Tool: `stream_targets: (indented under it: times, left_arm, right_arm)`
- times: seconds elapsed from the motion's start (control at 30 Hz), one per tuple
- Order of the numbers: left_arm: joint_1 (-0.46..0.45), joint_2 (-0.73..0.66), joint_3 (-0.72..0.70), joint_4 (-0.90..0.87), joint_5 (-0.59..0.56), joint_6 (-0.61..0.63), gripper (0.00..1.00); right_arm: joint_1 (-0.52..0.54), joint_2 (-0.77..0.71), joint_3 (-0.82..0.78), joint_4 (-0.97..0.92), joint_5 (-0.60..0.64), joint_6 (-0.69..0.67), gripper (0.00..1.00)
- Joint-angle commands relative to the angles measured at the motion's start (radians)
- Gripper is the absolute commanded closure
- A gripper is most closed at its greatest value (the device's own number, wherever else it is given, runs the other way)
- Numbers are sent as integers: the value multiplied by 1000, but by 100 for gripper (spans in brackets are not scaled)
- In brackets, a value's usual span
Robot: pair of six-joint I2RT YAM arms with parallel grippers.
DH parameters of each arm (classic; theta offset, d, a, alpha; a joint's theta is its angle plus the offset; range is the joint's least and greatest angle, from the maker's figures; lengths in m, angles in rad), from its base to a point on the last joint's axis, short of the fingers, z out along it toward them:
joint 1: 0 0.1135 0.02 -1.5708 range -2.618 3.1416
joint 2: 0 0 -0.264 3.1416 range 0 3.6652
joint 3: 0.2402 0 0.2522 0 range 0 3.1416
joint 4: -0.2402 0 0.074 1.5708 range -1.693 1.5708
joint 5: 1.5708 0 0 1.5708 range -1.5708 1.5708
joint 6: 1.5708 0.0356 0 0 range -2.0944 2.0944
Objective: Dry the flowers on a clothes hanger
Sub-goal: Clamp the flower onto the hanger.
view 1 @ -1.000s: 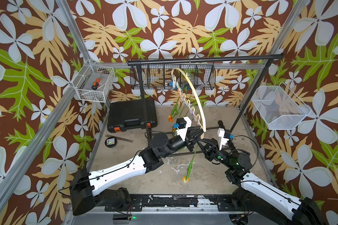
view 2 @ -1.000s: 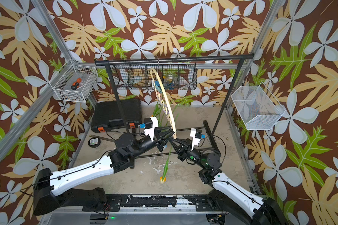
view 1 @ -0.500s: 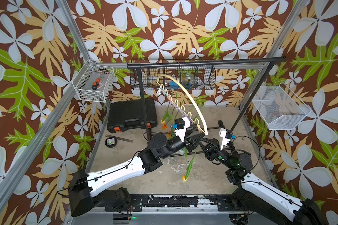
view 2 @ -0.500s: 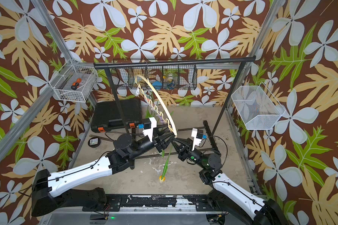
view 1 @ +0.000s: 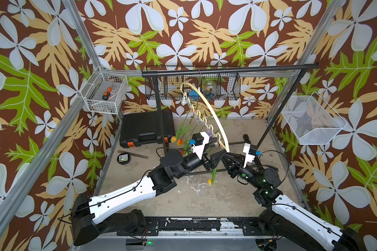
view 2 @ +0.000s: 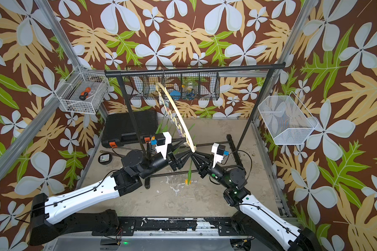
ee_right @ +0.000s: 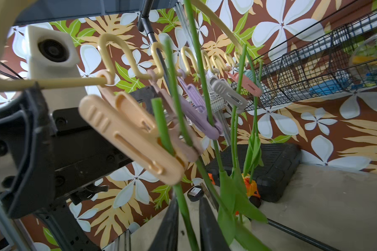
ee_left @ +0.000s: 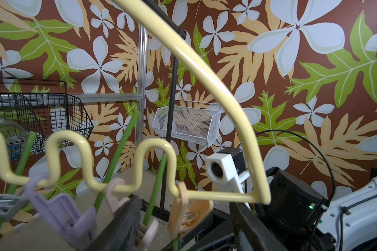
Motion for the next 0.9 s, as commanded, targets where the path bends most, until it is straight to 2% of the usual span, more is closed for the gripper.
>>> stream_targets:
  times: [0.0,0.1,0.2,0.23,0.33,0.47,0.6,0.7,0.87]
  left_arm:
    - [3,-21,-7,-11,-32,42,33]
    - [4,-43,-24,-36,-65,78,32]
    - [21,-72,-55,-63,-81,105,30]
    - [27,-80,-63,-75,-79,117,27]
    - [33,-99,-73,-133,-65,167,11]
    - [40,-158,-132,-137,-96,187,4]
    - [40,-194,-151,-174,-26,188,0]
    - [39,-224,-155,-221,-33,185,0]
    - [40,-291,-161,-279,-43,186,0]
  right_arm:
    - [1,-5,24,-91,27,-102,75]
    - [1,-19,44,-160,45,-157,74]
    - [1,-40,60,-247,87,-220,67]
    - [1,-46,62,-272,104,-241,65]
    - [0,-68,63,-329,169,-291,61]
    - [-32,-89,64,-380,205,-324,58]
    - [-120,-88,63,-407,166,-307,58]
    - [-177,-79,64,-417,133,-290,58]
    - [-213,-57,72,-430,111,-283,58]
